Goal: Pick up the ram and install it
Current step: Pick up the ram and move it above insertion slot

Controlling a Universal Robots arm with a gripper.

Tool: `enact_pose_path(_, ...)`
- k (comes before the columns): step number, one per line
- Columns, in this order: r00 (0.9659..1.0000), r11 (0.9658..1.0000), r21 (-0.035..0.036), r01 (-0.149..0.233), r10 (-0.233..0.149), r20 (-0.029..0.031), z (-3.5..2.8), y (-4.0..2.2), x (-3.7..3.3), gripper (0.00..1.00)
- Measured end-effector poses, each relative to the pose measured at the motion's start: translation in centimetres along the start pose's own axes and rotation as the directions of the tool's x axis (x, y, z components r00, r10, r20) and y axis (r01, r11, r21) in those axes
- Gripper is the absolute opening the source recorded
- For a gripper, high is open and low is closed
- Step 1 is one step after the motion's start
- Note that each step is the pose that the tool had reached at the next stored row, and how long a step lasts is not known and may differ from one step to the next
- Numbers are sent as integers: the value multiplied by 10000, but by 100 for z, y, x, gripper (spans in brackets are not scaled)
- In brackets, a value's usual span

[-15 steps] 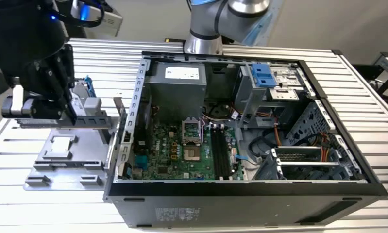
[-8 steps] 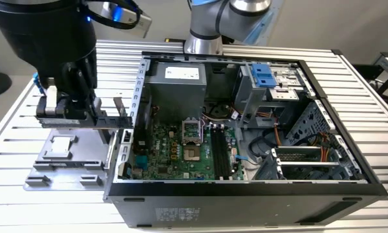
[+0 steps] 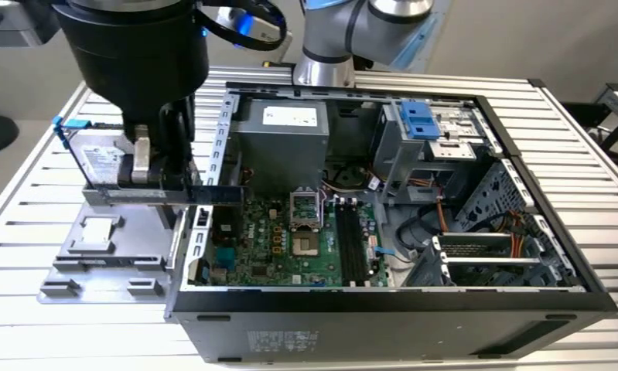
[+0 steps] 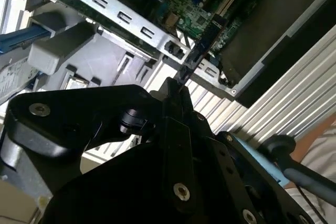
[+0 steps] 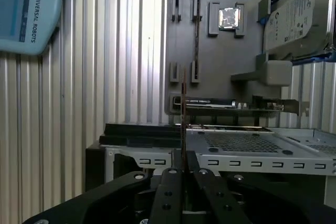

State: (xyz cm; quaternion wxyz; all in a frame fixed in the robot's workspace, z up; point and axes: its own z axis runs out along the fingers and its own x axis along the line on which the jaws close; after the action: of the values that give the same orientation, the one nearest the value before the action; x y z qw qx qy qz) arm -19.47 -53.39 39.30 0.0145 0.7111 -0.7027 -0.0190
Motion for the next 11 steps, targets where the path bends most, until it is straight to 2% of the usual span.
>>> enact_pose_path(3,10000,10000,-50,0,0,0,-6,-134,2,0)
enact_pose_path(7,10000,10000,-91,-1,1,-1,-12,-266,3,0)
enact_pose_path(11,10000,9999,-107,-1,1,-6,-17,-349,4,0)
